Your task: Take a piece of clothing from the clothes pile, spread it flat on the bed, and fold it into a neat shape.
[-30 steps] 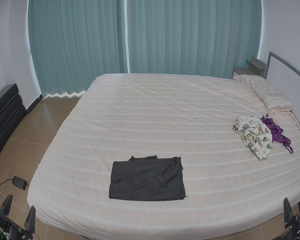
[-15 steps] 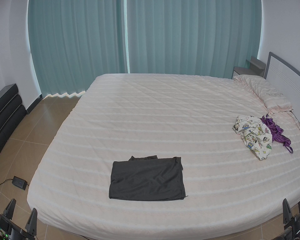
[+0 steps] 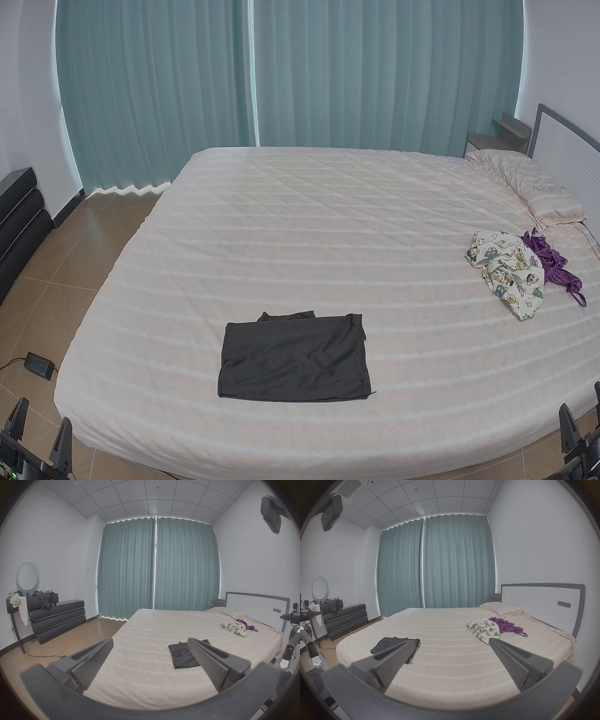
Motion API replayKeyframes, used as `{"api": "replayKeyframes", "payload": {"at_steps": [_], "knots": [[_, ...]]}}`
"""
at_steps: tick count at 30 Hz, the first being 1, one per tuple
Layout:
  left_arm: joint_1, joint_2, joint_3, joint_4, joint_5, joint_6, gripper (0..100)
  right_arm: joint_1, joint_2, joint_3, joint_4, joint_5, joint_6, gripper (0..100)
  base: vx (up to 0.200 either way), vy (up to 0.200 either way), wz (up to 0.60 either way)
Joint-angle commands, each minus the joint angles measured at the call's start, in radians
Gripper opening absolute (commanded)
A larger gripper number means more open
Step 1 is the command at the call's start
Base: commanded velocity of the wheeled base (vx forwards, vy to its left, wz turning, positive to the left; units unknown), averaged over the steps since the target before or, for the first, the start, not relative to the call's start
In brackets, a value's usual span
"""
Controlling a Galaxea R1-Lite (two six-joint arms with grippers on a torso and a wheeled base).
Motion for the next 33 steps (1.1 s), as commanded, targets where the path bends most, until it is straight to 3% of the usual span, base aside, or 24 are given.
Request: {"api": "replayKeyframes", "payload": {"at_steps": [1,33], "knots": [[0.0,-0.006,0.016,0.0,-0.001,0.0,100,0.0,-0.009,0.013,0.0,0.0,-0.003,100,0.0,0.0,0.0],[0.0,-0.006,0.016,0.0,-0.003,0.011,100,0.0,-0.009,0.013,0.0,0.008,0.004,100,0.0,0.0,0.0]]}}
